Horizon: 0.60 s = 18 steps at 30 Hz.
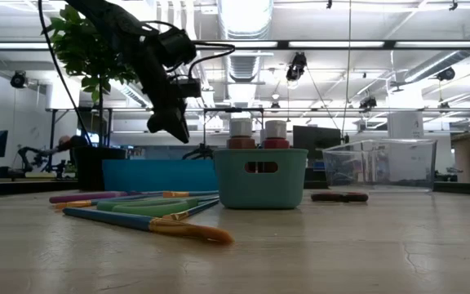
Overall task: Pick & Place Paint Supplies
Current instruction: Put the top big blue paint brush into the blue bin
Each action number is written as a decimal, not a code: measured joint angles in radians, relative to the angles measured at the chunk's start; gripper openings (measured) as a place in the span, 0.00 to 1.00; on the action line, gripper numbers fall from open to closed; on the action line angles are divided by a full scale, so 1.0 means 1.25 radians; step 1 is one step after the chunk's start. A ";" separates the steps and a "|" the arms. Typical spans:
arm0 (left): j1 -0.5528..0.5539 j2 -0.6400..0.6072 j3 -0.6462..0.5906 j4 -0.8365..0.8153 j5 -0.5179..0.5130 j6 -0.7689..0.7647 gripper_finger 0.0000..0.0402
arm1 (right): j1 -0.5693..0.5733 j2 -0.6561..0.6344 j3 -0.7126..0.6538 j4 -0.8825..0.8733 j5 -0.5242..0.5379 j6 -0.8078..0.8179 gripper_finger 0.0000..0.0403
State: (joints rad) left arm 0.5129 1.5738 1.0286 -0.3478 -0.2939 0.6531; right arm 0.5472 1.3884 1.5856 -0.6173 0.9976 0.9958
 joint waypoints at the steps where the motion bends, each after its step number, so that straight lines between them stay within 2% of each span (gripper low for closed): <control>1: 0.000 0.000 0.000 -0.001 -0.005 0.000 0.36 | 0.000 0.000 0.000 0.000 0.000 0.000 0.02; 6: -0.005 -0.010 0.029 -0.080 -0.011 -0.073 0.46 | 0.000 0.000 0.000 0.000 0.000 -0.001 0.02; 10: -0.011 -0.029 0.092 -0.255 0.004 -0.227 0.48 | 0.000 0.000 0.000 -0.006 -0.001 -0.001 0.02; 12: -0.011 -0.039 0.129 -0.360 0.075 -0.301 0.48 | 0.000 0.000 0.000 -0.007 -0.001 -0.001 0.02; 14: -0.012 -0.051 0.152 -0.430 0.206 -0.338 0.48 | 0.000 0.000 0.000 -0.011 -0.001 -0.005 0.02; 16: -0.021 -0.061 0.155 -0.467 0.325 -0.362 0.48 | 0.000 0.000 0.000 -0.012 -0.001 -0.011 0.02; 18: -0.038 -0.067 0.152 -0.482 0.382 -0.399 0.47 | 0.000 0.000 0.000 -0.012 -0.001 -0.021 0.02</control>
State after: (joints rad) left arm 0.4653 1.4895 1.2186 -0.9502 0.1831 0.1543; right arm 0.5470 1.3884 1.5856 -0.6327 0.9970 0.9702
